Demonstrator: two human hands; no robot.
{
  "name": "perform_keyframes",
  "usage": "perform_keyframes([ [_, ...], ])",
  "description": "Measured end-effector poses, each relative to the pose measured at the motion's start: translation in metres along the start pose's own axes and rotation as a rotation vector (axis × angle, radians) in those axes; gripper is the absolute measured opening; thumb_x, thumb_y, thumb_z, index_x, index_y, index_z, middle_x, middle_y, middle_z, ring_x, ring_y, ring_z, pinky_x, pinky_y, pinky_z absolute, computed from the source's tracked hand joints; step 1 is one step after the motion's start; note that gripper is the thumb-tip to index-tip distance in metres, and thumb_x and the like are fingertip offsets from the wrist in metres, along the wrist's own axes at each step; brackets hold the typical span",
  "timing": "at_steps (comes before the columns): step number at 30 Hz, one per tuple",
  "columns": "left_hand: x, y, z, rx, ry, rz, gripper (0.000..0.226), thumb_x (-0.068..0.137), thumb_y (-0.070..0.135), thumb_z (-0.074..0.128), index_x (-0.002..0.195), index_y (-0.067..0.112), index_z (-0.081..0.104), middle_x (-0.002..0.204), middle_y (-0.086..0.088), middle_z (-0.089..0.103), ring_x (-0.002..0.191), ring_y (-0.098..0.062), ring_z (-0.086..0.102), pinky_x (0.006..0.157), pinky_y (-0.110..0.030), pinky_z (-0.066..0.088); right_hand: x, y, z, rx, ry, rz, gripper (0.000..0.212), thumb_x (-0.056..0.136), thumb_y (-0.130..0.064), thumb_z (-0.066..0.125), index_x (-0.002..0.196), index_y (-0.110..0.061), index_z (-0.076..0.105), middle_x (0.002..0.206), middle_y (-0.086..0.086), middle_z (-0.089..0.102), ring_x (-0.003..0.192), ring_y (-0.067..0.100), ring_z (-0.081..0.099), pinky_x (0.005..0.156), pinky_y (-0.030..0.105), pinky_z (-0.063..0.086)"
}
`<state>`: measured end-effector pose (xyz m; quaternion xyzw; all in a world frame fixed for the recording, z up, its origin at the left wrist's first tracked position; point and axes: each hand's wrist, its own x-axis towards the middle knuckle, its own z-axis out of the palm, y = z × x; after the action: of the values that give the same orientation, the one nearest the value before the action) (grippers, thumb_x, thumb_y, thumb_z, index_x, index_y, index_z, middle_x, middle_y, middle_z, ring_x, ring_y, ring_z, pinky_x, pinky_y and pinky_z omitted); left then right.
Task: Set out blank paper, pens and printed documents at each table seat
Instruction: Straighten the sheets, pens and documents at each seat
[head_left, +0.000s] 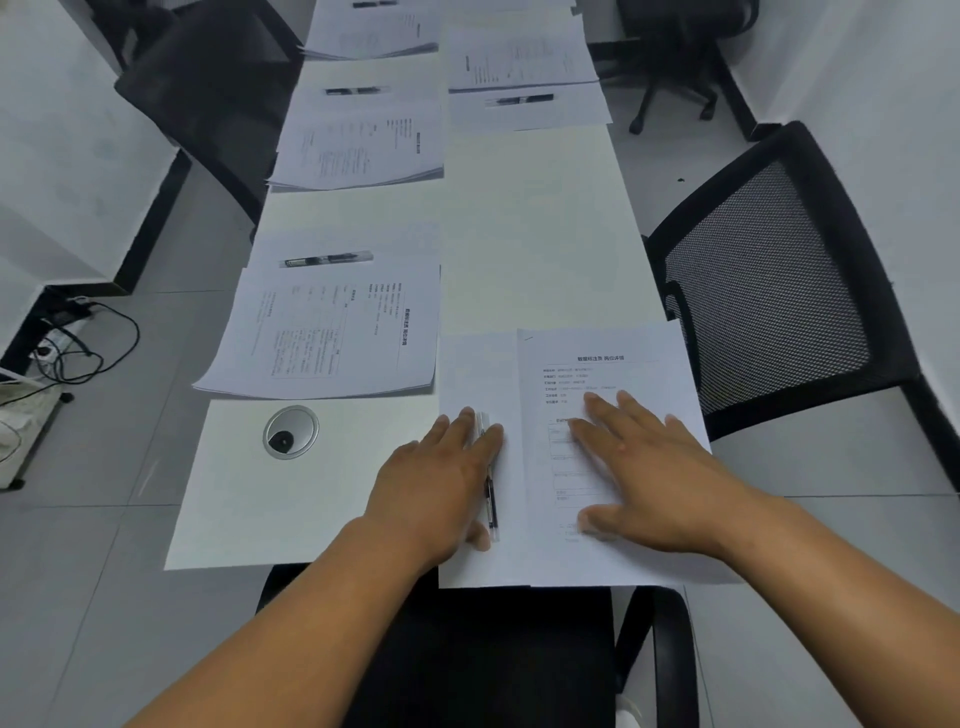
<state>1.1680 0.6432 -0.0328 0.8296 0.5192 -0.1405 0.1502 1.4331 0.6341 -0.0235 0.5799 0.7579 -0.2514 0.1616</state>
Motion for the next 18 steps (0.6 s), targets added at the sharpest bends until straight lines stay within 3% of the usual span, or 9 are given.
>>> perform_keyframes([
  [4, -0.013, -0.004, -0.027, 0.009, 0.013, -0.009, 0.123, 0.088, 0.054, 0.088, 0.175, 0.031, 0.006, 0.185, -0.004, -0.002, 0.171, -0.027, 0.009, 0.128, -0.044, 0.032, -0.015, -0.005, -0.016, -0.013, 0.063, 0.022, 0.099, 0.099, -0.069, 0.055, 0.174, -0.031, 0.003, 0.181, -0.010, -0.014, 0.167, 0.018, -0.015, 0.135, 0.050, 0.002],
  [10, -0.039, -0.003, -0.078, 0.031, 0.062, 0.006, 0.122, 0.086, 0.064, 0.083, 0.175, 0.031, 0.007, 0.185, -0.004, -0.001, 0.170, -0.029, 0.012, 0.128, -0.047, 0.031, -0.049, -0.036, -0.050, -0.042, 0.182, 0.024, 0.095, 0.100, -0.073, 0.047, 0.174, -0.028, 0.007, 0.183, -0.007, -0.005, 0.168, 0.020, -0.008, 0.136, 0.050, 0.006],
  [18, -0.113, 0.021, -0.148, 0.007, 0.196, -0.015, 0.098, 0.100, 0.072, 0.062, 0.174, 0.033, 0.011, 0.185, 0.001, 0.001, 0.171, -0.030, 0.008, 0.128, -0.057, 0.032, -0.139, -0.086, -0.111, -0.130, 0.322, 0.073, 0.092, 0.104, -0.067, 0.046, 0.174, -0.026, 0.002, 0.183, -0.003, -0.005, 0.169, 0.022, -0.006, 0.136, 0.051, 0.009],
])
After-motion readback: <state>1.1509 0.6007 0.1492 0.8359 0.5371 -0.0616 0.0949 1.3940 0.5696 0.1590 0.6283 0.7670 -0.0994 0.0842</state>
